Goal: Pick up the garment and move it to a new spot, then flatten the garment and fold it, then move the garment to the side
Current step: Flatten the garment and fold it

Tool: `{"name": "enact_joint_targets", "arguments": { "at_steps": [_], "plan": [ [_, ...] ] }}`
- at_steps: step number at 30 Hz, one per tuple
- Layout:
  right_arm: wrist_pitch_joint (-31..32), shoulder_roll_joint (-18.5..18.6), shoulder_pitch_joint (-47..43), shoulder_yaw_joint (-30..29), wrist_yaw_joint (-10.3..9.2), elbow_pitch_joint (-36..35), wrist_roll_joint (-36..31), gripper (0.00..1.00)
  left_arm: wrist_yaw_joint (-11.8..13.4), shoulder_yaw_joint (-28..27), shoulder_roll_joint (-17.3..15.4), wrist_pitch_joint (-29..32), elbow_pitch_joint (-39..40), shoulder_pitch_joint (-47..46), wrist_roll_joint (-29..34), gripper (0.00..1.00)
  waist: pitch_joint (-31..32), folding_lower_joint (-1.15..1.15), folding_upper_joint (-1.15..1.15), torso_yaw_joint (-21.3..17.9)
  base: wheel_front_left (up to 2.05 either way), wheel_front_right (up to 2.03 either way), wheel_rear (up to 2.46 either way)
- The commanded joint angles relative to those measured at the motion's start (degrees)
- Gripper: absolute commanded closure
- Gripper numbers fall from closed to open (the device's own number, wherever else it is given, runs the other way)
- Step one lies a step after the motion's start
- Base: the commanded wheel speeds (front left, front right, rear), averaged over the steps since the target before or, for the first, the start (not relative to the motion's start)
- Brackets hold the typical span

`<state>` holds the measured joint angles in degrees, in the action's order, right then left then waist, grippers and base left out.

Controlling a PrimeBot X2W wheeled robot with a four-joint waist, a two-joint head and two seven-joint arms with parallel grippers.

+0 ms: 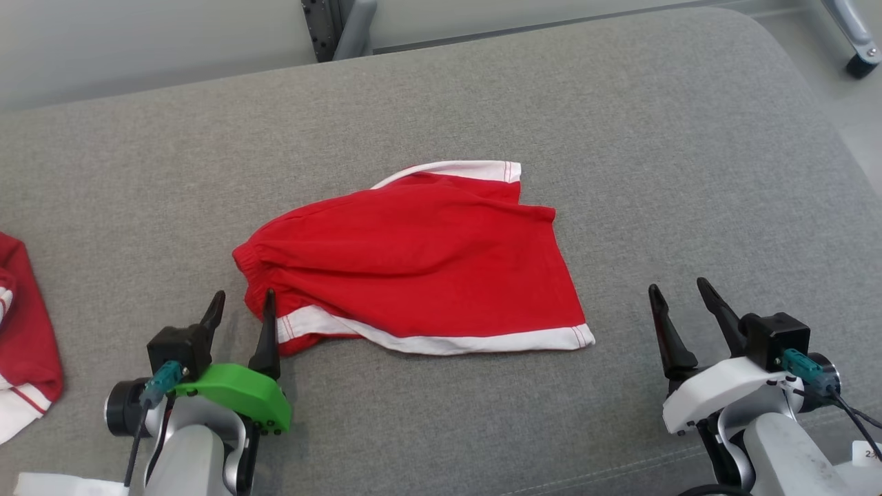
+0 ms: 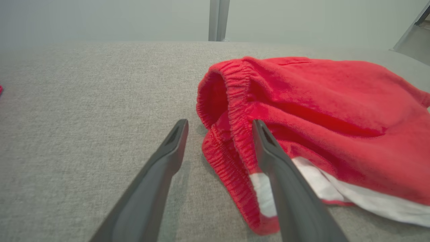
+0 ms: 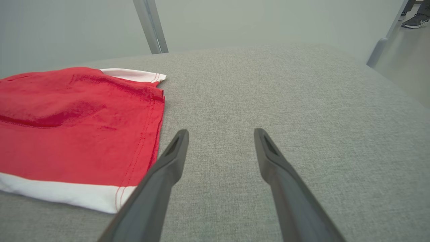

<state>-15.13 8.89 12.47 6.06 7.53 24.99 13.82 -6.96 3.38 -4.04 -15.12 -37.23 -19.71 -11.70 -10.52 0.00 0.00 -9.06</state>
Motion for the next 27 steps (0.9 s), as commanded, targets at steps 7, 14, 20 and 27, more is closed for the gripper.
{"name": "enact_joint_targets", "arguments": {
  "at_steps": [7,14,20,27],
  "plan": [
    [0.0,-1.8,-3.3,-2.2,-0.08,-2.7,-1.0,0.00,0.2,-1.5,0.9,0.0,5.4,7.2,2.5,0.00,3.7,0.00,0.00,4.0,0.00,0.00,0.00],
    [0.0,-2.9,-6.3,-3.4,-0.08,-3.6,-1.9,0.00,0.0,-2.1,1.1,0.0,11.8,14.3,4.0,0.00,7.7,0.00,0.00,5.9,0.00,0.00,0.00],
    [0.0,-3.5,-8.7,-4.1,-0.08,-4.1,-2.8,0.00,0.1,-1.1,1.1,0.0,16.0,19.3,5.1,0.00,10.3,0.00,0.00,6.9,0.00,0.00,0.00],
    [0.0,-3.9,-10.3,-4.0,-0.08,-3.8,-3.1,0.00,0.0,-0.2,1.1,0.0,16.7,21.6,5.4,0.00,11.2,0.00,0.00,7.3,0.00,0.00,0.00]
  ]
}}
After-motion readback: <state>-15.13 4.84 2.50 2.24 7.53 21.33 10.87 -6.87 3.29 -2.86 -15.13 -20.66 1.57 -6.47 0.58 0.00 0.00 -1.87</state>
